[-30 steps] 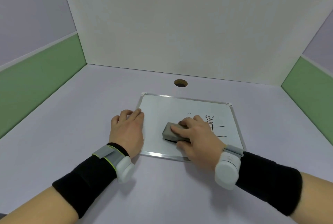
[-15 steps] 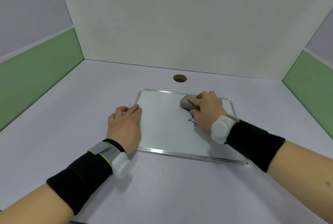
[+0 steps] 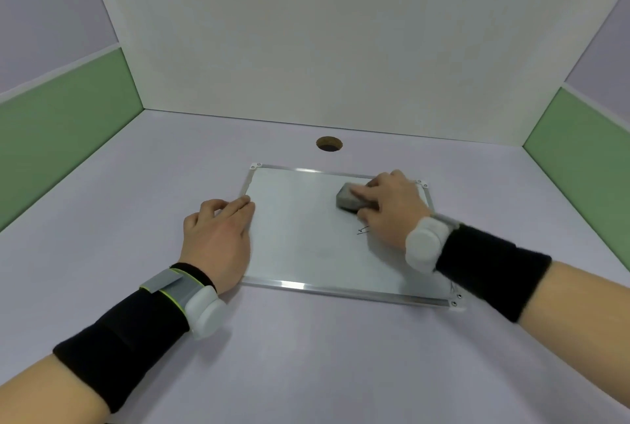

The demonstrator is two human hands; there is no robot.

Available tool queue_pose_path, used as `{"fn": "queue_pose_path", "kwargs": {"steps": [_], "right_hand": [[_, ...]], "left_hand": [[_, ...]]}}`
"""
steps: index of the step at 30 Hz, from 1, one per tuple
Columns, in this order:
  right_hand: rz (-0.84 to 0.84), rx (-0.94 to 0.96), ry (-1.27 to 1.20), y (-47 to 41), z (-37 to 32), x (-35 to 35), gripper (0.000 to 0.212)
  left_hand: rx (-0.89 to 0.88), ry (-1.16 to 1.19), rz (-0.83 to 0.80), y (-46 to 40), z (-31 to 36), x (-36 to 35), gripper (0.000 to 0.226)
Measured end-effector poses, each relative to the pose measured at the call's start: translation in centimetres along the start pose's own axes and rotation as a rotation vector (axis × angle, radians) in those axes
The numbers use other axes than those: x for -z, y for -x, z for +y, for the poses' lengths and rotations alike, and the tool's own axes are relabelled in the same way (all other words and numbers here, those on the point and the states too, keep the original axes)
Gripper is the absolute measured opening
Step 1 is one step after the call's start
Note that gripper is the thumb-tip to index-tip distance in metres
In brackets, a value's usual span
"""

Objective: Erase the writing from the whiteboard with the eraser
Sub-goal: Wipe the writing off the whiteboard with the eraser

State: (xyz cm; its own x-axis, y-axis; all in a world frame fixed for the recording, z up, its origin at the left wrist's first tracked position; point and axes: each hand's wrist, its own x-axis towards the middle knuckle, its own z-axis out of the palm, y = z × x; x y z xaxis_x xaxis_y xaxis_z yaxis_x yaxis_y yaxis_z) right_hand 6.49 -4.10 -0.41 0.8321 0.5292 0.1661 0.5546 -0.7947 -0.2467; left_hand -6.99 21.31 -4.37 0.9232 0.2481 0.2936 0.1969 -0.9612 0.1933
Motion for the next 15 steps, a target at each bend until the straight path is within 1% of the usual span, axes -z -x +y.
{"fn": "queue_pose_path", "kwargs": {"steps": [2,6,9,13,15], "right_hand": [[-0.017,-0.080,0.067,-2.1,1.3,0.2,0.034],[0.013,-0.077,0.068,-1.5,1.0,-0.3,0.026],[-0.005,-0.018,-0.039,2.2,-0.3,0.0,0.030],[-0.009,0.130,-0.132,7.8,-2.1,0.5,0.038],[-0.030,0.137,-0.153,8.7,-2.3,0.6,0.042]], "left_hand": [[0.004,-0.013,-0.006,0.0,0.1,0.0,0.046],[0.023,-0.039,-0.004,-0.1,0.1,-0.1,0.048],[0.028,-0.045,0.002,-0.1,0.1,-0.2,0.047],[0.024,-0.052,-0.003,-0.2,-0.1,-0.2,0.046],[0.023,-0.047,-0.012,-0.2,-0.2,-0.2,0.046]]}}
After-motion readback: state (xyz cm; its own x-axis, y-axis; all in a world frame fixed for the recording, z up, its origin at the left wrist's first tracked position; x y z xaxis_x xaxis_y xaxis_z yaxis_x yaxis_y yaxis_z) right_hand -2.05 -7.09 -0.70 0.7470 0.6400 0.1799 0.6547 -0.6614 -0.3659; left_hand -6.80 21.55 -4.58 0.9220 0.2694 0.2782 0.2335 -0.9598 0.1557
